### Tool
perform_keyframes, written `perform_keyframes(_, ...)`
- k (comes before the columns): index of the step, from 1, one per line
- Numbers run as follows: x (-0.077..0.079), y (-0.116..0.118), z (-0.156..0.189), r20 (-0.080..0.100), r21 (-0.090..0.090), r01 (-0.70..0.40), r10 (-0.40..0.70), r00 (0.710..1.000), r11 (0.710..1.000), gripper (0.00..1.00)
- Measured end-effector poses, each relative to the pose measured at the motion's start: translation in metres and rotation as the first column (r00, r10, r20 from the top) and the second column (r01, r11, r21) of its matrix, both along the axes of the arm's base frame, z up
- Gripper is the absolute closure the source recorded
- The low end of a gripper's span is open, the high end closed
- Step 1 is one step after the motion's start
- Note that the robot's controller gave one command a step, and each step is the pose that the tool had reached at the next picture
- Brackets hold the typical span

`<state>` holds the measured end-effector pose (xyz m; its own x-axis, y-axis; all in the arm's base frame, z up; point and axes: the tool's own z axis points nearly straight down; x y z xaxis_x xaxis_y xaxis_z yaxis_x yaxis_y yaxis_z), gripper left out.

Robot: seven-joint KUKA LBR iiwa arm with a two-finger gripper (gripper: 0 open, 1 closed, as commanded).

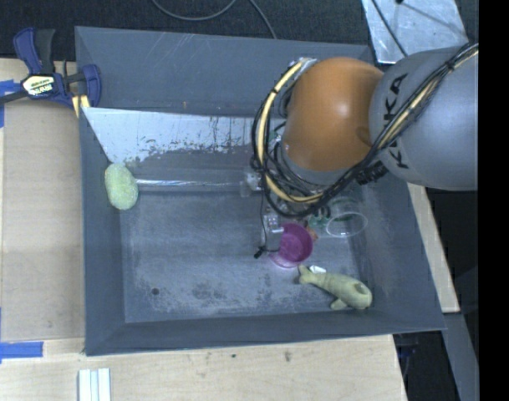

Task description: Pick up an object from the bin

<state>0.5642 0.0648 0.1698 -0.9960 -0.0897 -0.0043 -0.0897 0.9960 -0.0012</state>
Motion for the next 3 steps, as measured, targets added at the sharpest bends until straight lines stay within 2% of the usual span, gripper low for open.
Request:
perform_keyframes(1,-0.011,-0.040,-0.013,-0.002,0.002,0.015,-0.015,1.000,1.000,0.00)
perform_keyframes(2,0.018,-0.089,-0.072,0.005,0.003,0.275,-0.275,0.961,0.961,0.00)
perform_keyframes(3,0.037,-0.122,-0.095,0.008,0.003,-0.128,0.128,0.992,0.992,1.00)
